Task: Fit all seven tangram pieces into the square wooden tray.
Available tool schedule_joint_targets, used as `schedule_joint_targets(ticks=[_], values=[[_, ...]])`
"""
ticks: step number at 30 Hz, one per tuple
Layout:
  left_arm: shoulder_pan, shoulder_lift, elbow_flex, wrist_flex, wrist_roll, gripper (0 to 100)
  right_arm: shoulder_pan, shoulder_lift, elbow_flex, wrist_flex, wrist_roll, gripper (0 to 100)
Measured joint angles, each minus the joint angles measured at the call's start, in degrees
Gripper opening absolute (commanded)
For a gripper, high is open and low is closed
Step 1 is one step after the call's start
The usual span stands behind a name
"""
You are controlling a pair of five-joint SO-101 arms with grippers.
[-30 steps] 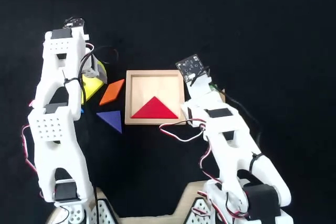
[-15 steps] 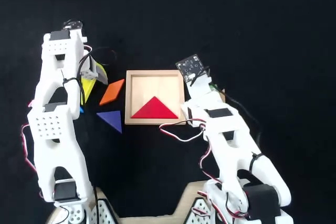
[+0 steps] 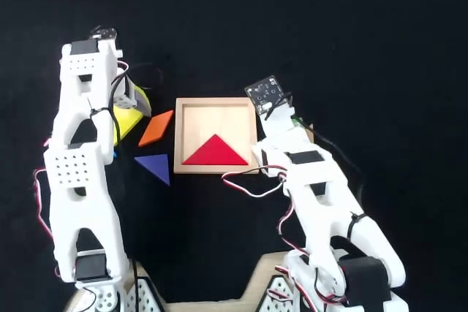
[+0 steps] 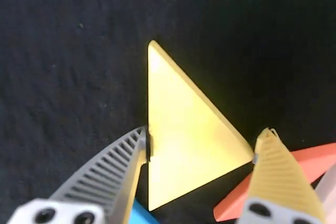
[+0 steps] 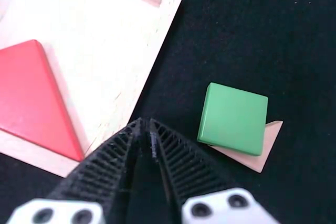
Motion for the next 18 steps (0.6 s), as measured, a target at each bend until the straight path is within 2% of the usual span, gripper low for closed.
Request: schedule_joint_targets(ticks=[10,14,18], values=[[-0.18,9.05,-15.91,8.53,-3.25,31,0.00,0.00,0.00,0.00,0.00,1.1],[-0.18,11.78,-20.92,10.99,-3.78,28,0.00,0.00,0.00,0.00,0.00,1.1],[-0.26,12.57,-24.97,12.75,-3.69,30,0.00,0.00,0.00,0.00,0.00,1.1]])
